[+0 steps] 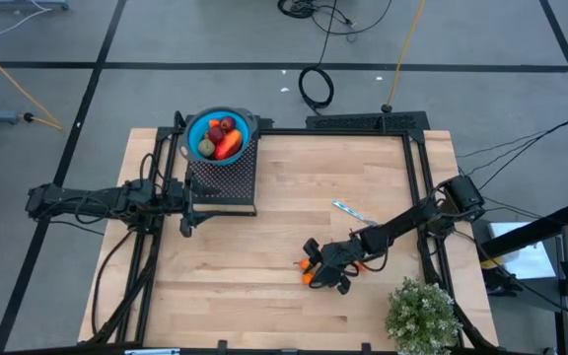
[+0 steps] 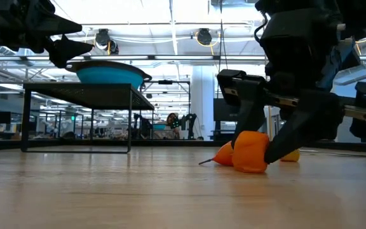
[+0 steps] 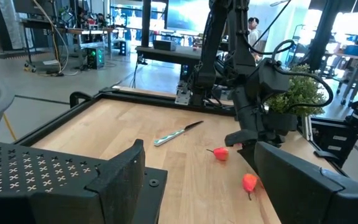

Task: Pick & Place Fruit
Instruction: Put the orange into the blue strainer bowl on the shelf

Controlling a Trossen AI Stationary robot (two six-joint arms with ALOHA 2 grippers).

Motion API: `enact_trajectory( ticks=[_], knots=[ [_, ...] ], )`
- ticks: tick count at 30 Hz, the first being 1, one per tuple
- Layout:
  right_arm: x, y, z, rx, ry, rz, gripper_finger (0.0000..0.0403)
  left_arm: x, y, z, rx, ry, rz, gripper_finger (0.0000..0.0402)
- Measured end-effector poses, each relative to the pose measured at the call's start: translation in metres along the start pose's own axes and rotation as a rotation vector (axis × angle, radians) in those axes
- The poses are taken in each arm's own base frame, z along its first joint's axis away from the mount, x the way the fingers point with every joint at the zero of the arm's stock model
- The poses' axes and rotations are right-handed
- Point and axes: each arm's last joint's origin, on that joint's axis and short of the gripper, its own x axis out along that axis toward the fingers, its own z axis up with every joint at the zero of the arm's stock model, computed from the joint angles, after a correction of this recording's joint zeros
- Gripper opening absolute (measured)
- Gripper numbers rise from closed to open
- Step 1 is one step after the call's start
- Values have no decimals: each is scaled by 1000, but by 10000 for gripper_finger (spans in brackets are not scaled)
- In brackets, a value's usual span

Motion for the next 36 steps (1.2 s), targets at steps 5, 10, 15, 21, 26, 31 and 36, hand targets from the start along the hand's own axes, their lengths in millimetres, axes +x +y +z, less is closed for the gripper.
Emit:
enact_trajectory(
  ticks=[5,10,15,21,26,31,36],
  knots=[
    [0,0,0,48,-3,-1,126,0,0,0,0,0,0,296],
    [0,1,1,71,-8,0,111,0,0,0,-4,0,0,296],
    [-4,1,8,69,-55,13,109,0,0,0,-49,0,0,296],
    [-20,-6,26,57,-153,-35,108,0,0,0,-78,2,0,296],
    [-38,-12,41,38,-238,-78,108,0,0,0,-77,3,0,296],
    [-49,-20,51,1,-321,-136,108,0,0,0,-76,3,0,296],
    [-54,-25,59,-73,-402,-198,107,0,0,0,-74,3,1,296]
  ],
)
